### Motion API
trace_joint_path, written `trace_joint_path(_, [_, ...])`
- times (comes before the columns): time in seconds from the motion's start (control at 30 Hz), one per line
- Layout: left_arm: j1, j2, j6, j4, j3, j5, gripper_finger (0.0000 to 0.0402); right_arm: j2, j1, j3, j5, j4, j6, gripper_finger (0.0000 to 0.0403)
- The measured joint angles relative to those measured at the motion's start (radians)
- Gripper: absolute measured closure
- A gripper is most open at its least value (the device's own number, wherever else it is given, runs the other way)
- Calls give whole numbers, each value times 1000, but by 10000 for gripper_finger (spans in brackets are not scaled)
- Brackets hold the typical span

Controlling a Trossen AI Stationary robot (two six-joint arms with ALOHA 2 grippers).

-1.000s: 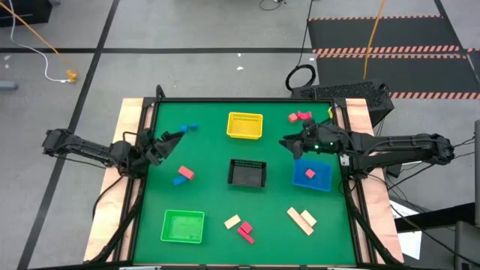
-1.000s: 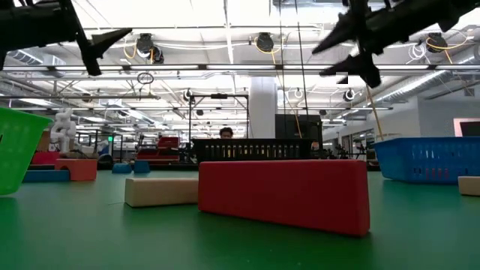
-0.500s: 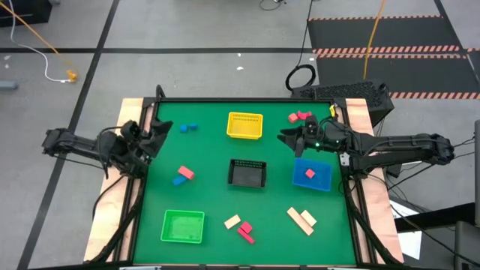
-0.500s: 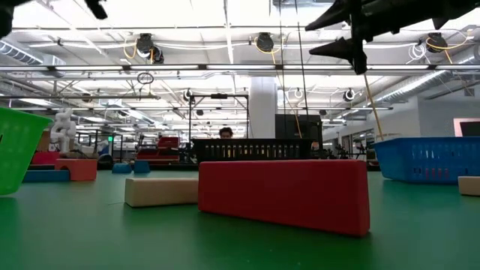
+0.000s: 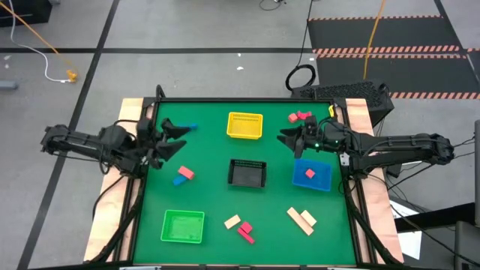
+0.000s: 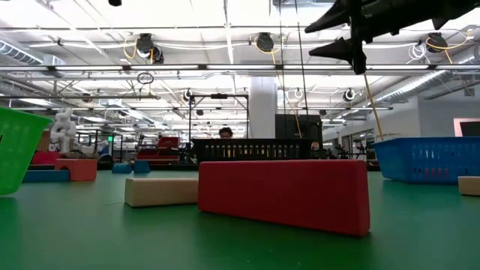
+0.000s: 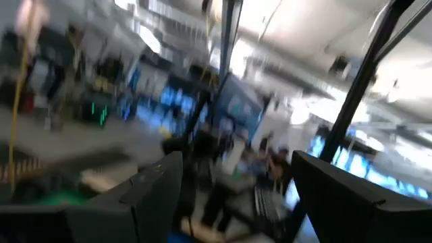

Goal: Sort & place blocks by color
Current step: Put the bottom left blue block into the yellow bin

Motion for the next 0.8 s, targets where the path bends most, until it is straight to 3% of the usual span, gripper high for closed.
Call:
trace_joint_path(0.27, [0, 84, -244, -518, 133, 15, 124, 0, 0, 6, 0, 1, -84, 188])
trace_joint_path(0.4, [0, 126, -308, -747, 161, 85, 124, 0, 1, 34, 0, 8, -136, 188])
trace_joint_path(0.57, [-1, 164, -242, -983, 165, 190, 124, 0, 1, 57, 0, 8, -214, 188])
trace_joint_path(0.8, [0, 262, -123, -1237, 166, 203, 124, 1, 1, 57, 0, 7, -227, 188])
